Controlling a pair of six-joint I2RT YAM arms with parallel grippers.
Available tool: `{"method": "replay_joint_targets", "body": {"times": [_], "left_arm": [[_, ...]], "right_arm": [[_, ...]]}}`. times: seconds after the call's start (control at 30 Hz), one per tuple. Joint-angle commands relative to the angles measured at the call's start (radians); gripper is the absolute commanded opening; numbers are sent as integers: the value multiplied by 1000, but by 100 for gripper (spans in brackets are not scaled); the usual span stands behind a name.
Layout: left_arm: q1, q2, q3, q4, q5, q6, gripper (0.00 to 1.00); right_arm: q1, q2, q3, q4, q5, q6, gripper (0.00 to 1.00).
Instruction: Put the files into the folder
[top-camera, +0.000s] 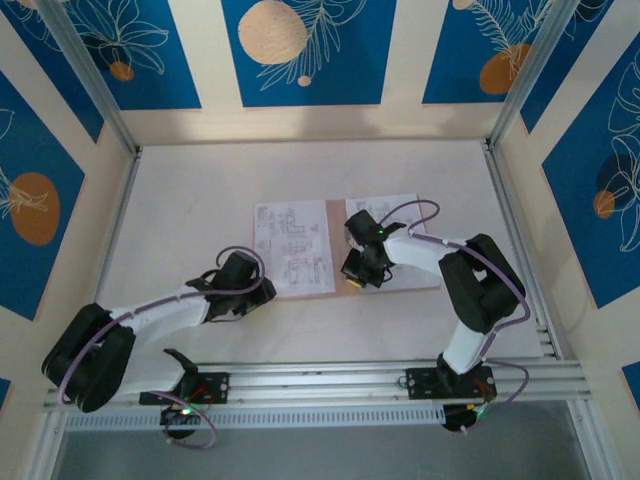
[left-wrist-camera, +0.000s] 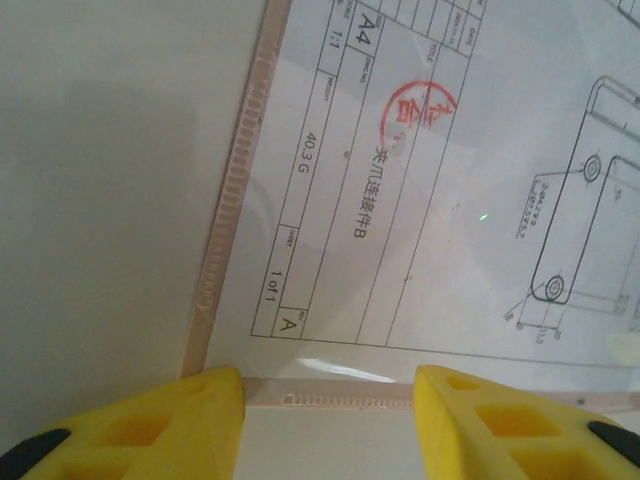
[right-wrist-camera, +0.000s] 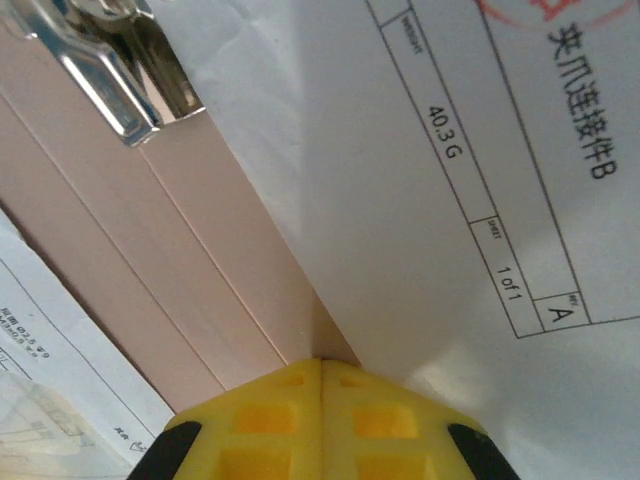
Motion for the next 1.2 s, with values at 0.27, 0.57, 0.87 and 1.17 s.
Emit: {"method": "replay_joint_targets", "body": {"times": [0.27,0.57,0.87,1.17], "left_arm": [[17,-179,62,-265,-134,38,55],[196,-2,113,-122,73,236,53],[199,89,183,-194,71,288,52],[197,120,195,-202,87,339,53]], "right_arm": [[8,37,-50,-81,0,19,0],[4,47,-46,-79,-13,0,0],[-1,54,-42,-84,-19,-2,0],[-1,61,-39,-81,-23,-1,0]]}}
